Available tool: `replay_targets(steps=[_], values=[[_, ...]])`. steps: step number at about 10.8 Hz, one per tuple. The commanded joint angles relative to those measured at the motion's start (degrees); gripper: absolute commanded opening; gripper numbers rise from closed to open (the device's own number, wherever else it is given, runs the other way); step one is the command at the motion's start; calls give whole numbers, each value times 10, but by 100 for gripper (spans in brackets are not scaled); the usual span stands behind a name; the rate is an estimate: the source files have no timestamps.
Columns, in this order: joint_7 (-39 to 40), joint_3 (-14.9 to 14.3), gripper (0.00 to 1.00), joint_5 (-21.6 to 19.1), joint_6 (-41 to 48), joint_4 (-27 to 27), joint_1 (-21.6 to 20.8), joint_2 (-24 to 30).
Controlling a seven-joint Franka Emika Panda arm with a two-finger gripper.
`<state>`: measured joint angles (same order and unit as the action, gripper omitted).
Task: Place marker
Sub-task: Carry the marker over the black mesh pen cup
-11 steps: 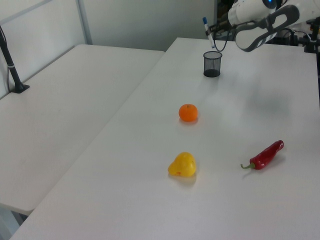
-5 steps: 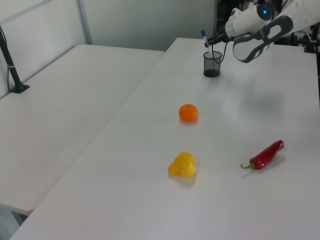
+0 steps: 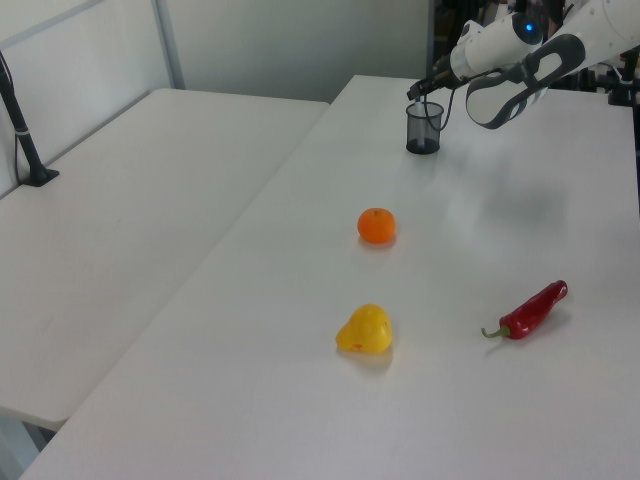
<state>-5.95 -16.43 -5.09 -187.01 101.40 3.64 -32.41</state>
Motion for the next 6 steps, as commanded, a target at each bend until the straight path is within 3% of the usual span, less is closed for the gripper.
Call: replay_targets(steps=[1, 2, 3, 6], values=[[7, 0, 66, -6, -8, 11, -2, 8], [5, 0, 80, -6, -8, 11, -2, 8], [4, 0, 99, -7, -7, 11, -2, 9], [4, 0, 100, -7, 1, 32, 5, 48]])
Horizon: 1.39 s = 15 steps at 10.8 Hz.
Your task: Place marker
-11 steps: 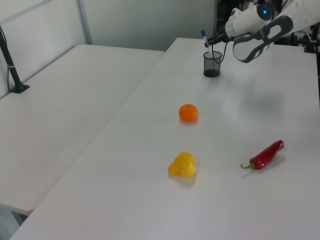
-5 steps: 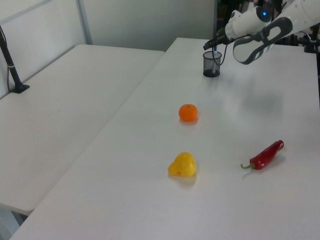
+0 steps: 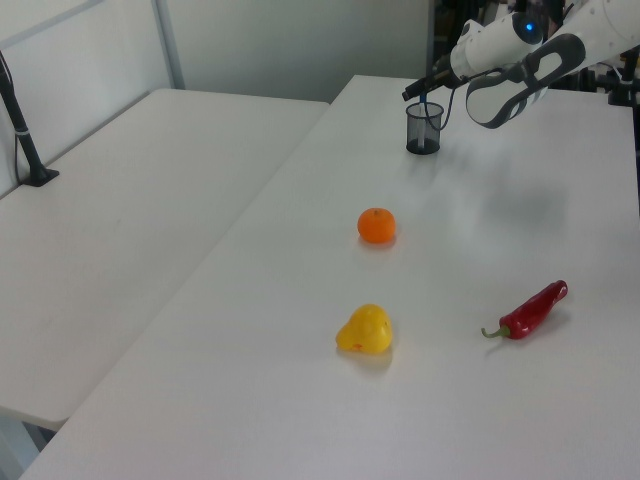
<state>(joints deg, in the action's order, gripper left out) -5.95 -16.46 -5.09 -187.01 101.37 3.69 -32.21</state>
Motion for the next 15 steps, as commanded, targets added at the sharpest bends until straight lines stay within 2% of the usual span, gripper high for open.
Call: replay_targets(steps=[1, 5, 7, 9, 11, 12, 15], values=[[4, 0, 100, -7, 24, 40, 6, 70], [2, -1, 100, -7, 242, 33, 11, 182], [-1, -1, 100, -8, 379, 31, 4, 248], [-3, 5, 100, -12, 541, 1, 2, 297], [-13, 9, 100, -12, 698, -31, -21, 333], [-26, 19, 100, -12, 748, -42, -25, 349], [-40, 76, 100, -13, 863, -86, -28, 353]])
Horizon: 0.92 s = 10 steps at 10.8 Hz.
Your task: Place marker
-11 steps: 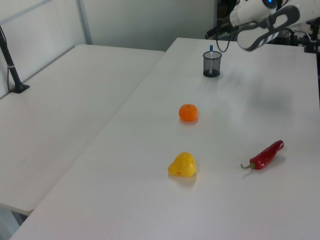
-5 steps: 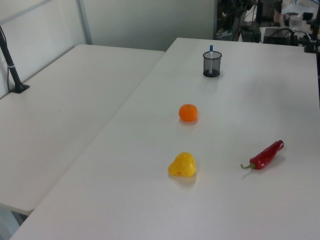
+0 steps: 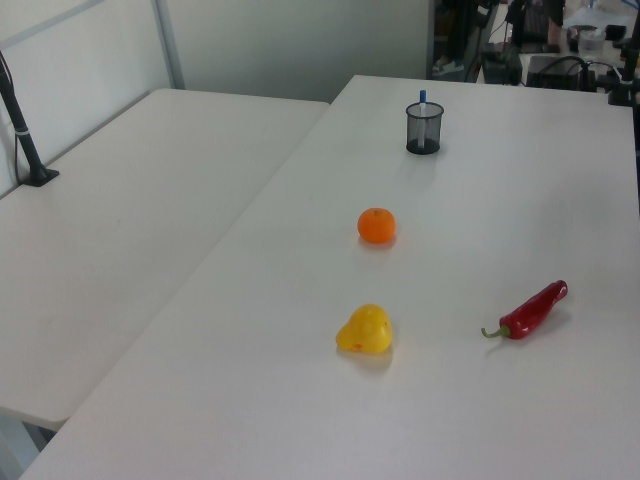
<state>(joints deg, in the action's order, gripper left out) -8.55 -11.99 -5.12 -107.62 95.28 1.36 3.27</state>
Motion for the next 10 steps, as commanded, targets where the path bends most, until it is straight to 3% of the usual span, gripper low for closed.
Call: replay_targets(steps=[1, 5, 10], values=[[-14, 55, 100, -13, 92, -34, -6, -1], [-6, 123, 100, -4, 120, -29, -6, -1], [104, 130, 100, 31, 94, -10, -22, -10]])
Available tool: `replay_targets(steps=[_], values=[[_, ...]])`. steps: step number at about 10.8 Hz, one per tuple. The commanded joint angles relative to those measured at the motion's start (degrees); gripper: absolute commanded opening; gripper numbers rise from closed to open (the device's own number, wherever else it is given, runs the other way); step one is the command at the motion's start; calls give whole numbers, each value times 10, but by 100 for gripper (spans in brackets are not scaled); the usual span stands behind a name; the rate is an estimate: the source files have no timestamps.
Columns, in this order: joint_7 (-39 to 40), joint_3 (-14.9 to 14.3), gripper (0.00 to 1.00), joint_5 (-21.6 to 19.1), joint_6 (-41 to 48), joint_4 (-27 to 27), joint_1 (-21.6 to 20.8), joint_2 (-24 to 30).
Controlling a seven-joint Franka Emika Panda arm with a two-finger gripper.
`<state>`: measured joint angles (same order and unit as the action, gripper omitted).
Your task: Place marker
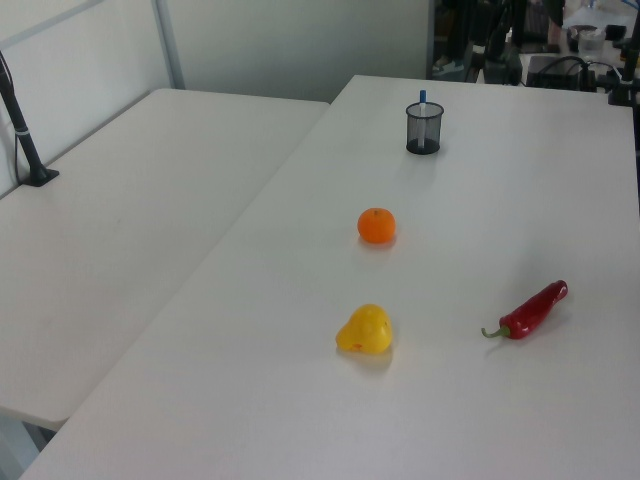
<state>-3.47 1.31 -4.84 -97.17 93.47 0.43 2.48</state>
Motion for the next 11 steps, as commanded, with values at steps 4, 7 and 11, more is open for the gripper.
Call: replay_targets(steps=[4, 7, 11], values=[[122, -11, 100, 33, -36, 28, -13, -2], [121, -12, 100, 31, -37, 26, -13, -2], [119, -12, 100, 31, -37, 28, -13, -2]])
